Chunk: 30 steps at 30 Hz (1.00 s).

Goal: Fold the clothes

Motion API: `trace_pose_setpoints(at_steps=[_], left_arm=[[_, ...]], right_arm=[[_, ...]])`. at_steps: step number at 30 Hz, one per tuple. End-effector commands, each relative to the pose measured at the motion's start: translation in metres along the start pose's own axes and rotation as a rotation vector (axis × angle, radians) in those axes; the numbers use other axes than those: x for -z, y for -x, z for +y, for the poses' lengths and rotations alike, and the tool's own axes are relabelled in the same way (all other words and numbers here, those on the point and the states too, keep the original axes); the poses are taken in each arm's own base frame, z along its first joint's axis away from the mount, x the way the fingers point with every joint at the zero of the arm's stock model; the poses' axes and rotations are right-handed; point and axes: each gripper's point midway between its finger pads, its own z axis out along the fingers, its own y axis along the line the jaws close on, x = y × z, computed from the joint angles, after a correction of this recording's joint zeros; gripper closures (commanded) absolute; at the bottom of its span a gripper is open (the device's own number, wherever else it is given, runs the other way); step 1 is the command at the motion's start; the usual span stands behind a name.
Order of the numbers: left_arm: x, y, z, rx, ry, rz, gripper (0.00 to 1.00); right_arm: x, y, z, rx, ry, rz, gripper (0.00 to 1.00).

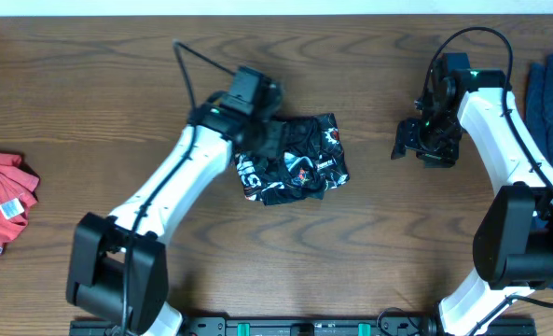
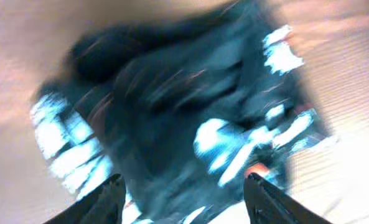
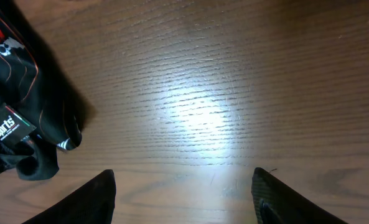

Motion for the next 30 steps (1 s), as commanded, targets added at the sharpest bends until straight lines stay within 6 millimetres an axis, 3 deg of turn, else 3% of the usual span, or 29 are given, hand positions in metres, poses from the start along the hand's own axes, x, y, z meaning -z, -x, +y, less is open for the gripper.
trace_pose_setpoints(at_steps=[1, 5, 14, 26, 28, 29, 30], left_arm=[[0.0, -0.011, 0.039, 0.039, 0.092, 0.056, 0.37], [0.002, -0.015, 0.05, 0.058, 0.094, 0.073, 0.33], [-0.004, -0.012, 0.037, 0.083, 0.028, 0.07, 0.25], [-0.042, -0.029, 0.009, 0.08, -0.065, 0.17, 0.24], [-0.047, -0.03, 0.002, 0.061, -0.07, 0.172, 0.25], [-0.048, -0.029, -0.001, 0.052, -0.074, 0.167, 0.31], [-0.049, -0.027, -0.005, 0.042, -0.079, 0.157, 0.46]], right_arm=[[0.0, -0.001, -0.001, 0.002, 0.004, 0.002, 0.33], [0.0, 0.001, -0.001, 0.003, 0.006, -0.004, 0.34], [0.0, 0.003, 0.0, 0.03, 0.007, -0.01, 0.4], [0.0, 0.005, 0.0, 0.031, 0.009, -0.019, 0.41], [0.0, 0.005, 0.0, 0.031, 0.009, -0.019, 0.42], [0.0, 0.005, 0.0, 0.031, 0.009, -0.019, 0.42], [0.0, 0.005, 0.0, 0.031, 0.009, -0.019, 0.42]])
